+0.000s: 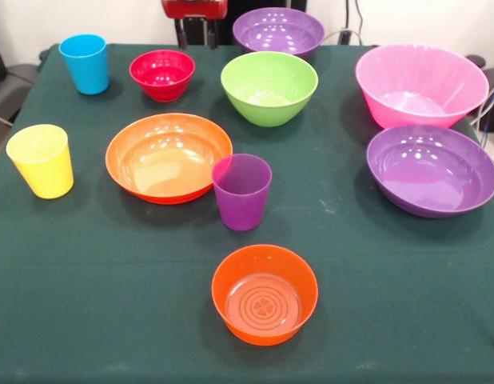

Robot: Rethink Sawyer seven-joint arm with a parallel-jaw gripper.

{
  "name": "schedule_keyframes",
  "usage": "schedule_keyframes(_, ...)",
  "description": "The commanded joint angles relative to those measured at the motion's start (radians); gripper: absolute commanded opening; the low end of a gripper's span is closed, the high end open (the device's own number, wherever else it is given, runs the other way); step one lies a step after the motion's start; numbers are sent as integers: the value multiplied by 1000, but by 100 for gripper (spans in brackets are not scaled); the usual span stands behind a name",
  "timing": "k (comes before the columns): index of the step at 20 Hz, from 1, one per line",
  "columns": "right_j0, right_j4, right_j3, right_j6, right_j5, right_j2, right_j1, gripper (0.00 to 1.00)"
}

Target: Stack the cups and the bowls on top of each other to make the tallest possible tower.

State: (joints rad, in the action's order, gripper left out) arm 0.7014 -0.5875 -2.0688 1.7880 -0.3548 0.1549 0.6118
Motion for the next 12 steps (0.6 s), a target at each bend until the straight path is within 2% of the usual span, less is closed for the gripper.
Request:
schedule_keyframes(1, -43, 46, 93, 1, -100, 101, 5, 100)
schedule_keyframes(12, -41, 62, 130, -17, -136, 121, -10, 100)
